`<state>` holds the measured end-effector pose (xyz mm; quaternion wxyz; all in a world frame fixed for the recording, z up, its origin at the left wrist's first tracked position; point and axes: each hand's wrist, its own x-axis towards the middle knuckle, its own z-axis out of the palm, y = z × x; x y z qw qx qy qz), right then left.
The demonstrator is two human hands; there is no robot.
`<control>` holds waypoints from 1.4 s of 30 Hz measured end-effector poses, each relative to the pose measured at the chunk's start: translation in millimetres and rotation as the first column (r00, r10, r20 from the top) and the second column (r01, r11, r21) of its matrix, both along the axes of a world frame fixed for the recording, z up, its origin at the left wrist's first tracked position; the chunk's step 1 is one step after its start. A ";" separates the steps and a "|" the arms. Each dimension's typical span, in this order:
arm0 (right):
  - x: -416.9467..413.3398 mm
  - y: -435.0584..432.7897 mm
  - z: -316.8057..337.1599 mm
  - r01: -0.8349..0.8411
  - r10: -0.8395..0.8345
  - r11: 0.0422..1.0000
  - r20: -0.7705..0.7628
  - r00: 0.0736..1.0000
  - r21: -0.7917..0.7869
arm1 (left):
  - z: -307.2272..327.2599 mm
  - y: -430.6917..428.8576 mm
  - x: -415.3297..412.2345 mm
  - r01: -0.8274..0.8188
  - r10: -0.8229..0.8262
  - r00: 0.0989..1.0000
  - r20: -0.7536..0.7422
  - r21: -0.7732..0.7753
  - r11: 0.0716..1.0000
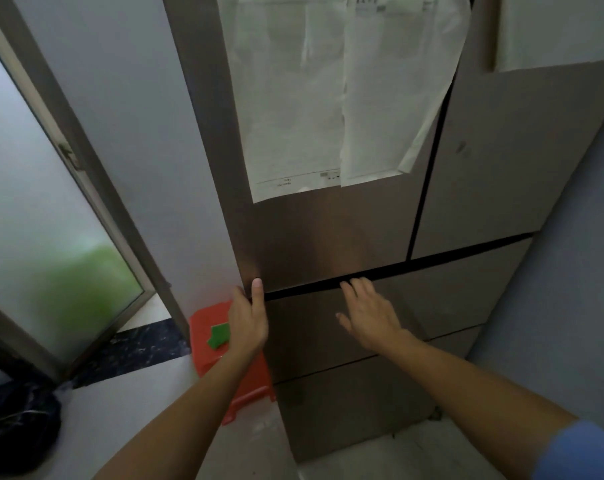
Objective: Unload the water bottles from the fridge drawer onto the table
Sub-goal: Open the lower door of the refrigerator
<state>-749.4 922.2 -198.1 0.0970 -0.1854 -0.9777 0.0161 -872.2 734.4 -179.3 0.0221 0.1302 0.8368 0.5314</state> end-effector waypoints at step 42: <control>394.6 67.4 50.2 0.364 -0.390 0.819 0.036 0.920 -0.444 | 21.5 99.4 293.8 0.616 -0.768 0.641 0.010 -0.604 0.506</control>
